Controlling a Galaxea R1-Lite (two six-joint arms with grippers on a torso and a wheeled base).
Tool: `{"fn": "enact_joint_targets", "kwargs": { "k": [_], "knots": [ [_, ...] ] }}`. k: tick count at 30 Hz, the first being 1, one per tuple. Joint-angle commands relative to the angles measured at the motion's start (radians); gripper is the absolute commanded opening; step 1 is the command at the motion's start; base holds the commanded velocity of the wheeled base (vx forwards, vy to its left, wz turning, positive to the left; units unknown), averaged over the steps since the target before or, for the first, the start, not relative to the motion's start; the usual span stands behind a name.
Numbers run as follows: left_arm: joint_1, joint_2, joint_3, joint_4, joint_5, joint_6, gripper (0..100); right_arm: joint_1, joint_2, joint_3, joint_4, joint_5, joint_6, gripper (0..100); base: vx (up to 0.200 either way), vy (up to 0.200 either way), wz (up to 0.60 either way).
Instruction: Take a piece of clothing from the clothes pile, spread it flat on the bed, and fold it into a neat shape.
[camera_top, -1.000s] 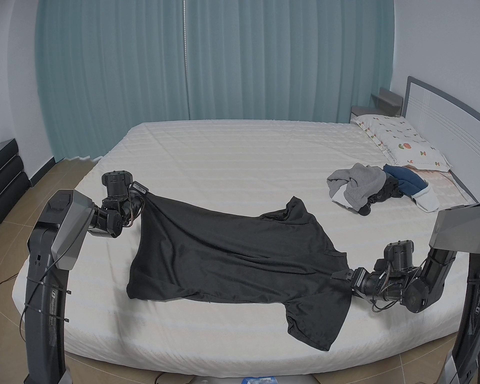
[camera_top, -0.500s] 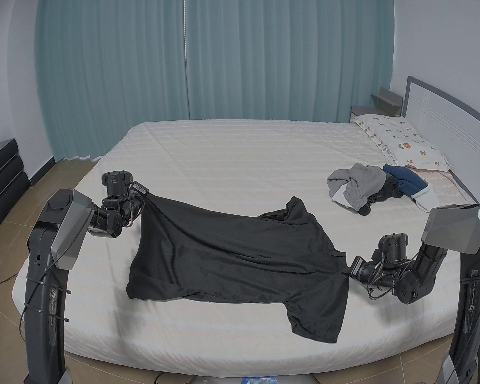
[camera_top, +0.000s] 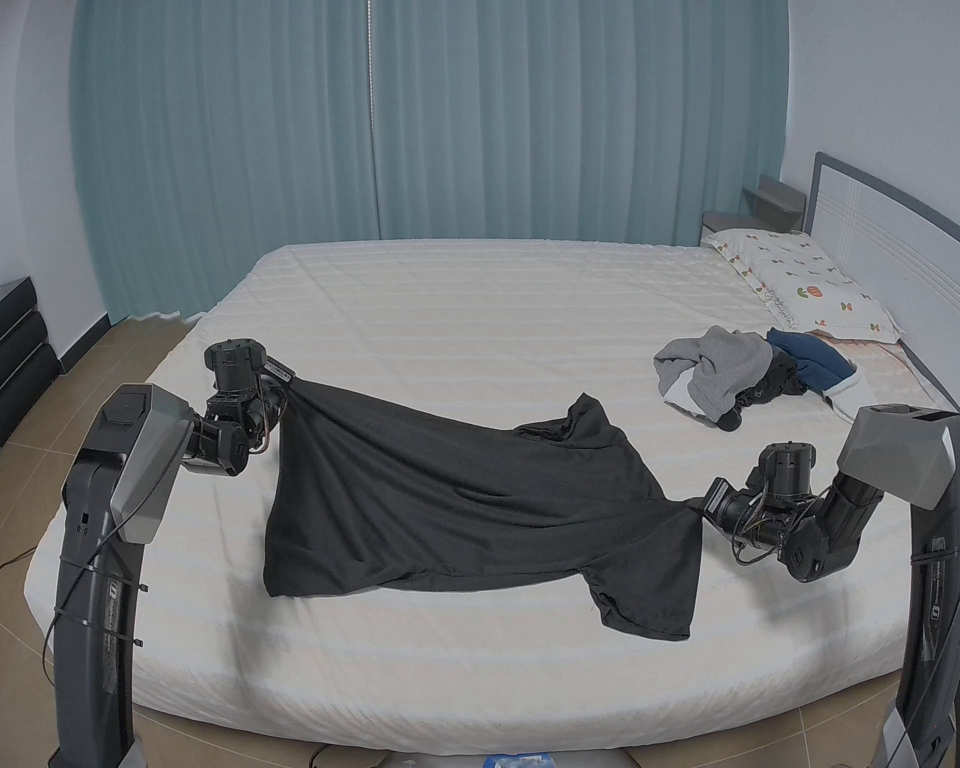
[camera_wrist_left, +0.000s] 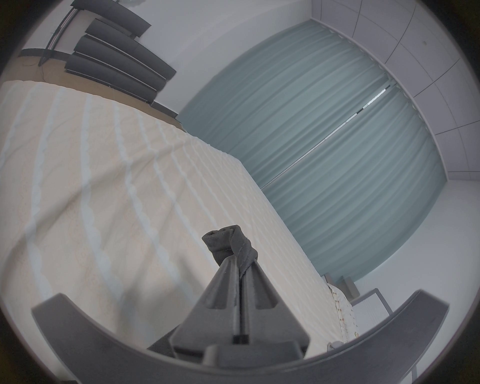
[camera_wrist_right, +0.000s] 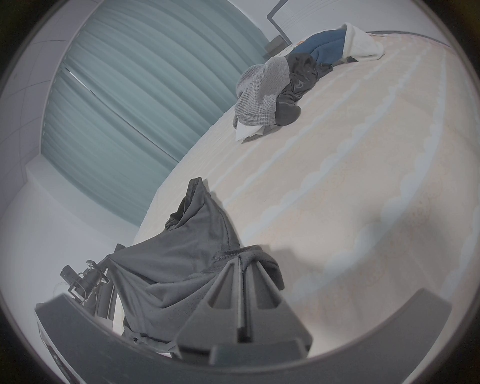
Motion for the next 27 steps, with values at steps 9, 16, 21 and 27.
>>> {"fn": "enact_joint_targets", "kwargs": {
  "k": [9, 16, 21, 27],
  "knots": [
    [0.003, -0.006, -0.009, -0.067, 0.07, -0.004, 0, -0.018, 0.015, 0.009, -0.097, -0.016, 0.068, 0, 0.0, 0.0, 0.0],
    [0.0, 0.034, -0.012, -0.076, 0.061, 0.012, 0, -0.016, 0.023, 0.047, -0.143, -0.025, 0.077, 0, 0.0, 0.0, 0.0],
    [-0.009, 0.074, -0.004, -0.076, 0.047, 0.093, 0, -0.015, 0.023, 0.059, -0.143, -0.023, 0.076, 0, 0.0, 0.0, 0.0],
    [-0.014, 0.064, 0.026, -0.064, 0.047, 0.113, 100, -0.013, 0.02, 0.088, -0.169, -0.023, 0.076, 0, 0.0, 0.0, 0.0]
  ]
}}
